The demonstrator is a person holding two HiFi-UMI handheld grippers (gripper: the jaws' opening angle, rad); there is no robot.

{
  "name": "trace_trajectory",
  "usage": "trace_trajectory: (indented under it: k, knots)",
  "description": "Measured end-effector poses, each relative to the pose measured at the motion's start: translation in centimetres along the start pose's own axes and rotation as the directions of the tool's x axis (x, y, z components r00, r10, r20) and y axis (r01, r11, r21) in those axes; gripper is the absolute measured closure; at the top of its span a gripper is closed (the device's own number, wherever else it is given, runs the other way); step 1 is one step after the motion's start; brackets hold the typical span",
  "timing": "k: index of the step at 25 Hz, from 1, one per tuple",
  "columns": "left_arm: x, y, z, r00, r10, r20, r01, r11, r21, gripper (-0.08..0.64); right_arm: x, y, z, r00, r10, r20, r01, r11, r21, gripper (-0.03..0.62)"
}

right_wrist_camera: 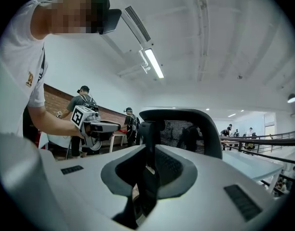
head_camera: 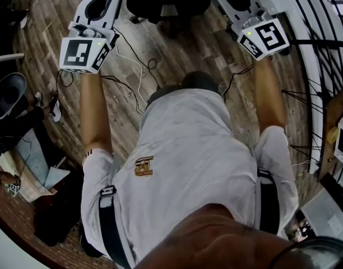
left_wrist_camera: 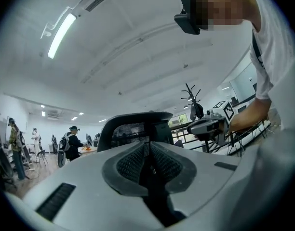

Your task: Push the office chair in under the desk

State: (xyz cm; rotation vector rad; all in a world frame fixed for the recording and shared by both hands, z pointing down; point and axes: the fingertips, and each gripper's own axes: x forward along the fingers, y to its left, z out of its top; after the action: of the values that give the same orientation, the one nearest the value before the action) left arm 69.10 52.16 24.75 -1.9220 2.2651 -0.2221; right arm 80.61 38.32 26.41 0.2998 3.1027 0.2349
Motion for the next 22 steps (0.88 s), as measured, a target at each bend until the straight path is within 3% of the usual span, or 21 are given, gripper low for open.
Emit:
trace_trajectory:
  k: [13, 19, 22]
  knots:
    - [2.1, 5.2, -3.5, 0.982, -0.083, -0.167, 0.111, 0.980, 0.167, 0.386, 1.4, -3.5, -2.8, 0.980, -0.001, -0.199, -0.018, 0.995, -0.094, 0.403]
    - [3.8, 6.6, -5.7, 0.957, -0.109, -0.267, 0.178, 0.951, 0.251, 0.322, 0.9, -7.1, -4.2, 0.960, -0.022, -0.280, -0.018, 0.990, -0.137, 0.379]
    - [4.7, 7.8, -7.2, 0.931, -0.119, -0.346, 0.229, 0.927, 0.297, 0.292, 1.2, -9.4, -5.4, 0.940, -0.027, -0.340, -0.031, 0.986, -0.164, 0.364]
